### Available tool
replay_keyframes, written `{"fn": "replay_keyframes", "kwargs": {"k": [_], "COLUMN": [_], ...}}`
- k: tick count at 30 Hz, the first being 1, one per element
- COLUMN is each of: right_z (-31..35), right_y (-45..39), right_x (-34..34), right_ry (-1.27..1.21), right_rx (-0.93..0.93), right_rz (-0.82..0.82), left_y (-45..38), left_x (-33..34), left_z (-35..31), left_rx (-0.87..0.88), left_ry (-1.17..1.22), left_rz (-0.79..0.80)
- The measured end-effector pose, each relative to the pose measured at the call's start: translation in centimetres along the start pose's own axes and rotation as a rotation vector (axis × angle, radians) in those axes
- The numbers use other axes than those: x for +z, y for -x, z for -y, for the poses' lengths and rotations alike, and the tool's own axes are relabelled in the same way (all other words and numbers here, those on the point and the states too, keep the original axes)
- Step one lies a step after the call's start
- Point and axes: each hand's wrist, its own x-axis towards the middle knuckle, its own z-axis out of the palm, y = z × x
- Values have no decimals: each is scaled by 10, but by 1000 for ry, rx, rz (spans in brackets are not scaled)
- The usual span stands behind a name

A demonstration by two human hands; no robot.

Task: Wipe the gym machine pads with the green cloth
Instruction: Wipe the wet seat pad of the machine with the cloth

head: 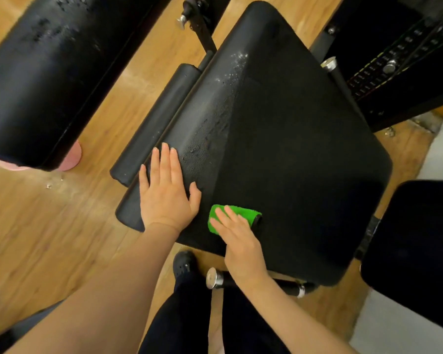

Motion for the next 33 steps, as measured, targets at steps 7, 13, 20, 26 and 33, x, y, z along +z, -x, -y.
{"fn": "replay_keyframes", "kwargs": {"k": [7,13,20,26,33], "right_z": [-15,-8,54,73,59], "right_y": [-68,-146,-40,7,-66], "right_x": [-52,-53,22,28,-26], "right_ry": [28,121,132,82,120], "right_rx": [150,299,283,287,292], "right_rz": [-144,-141,-180,61,-162], "left_y": [3,17,57,56,56], "left_x": [-9,-17,-14,-18,-17], "left_z": [4,33,86,89,85], "left_rx": [35,184,254,280,268], "left_ry": [60,138,63,75,66], "left_rz": [17,77,199,245,225]}}
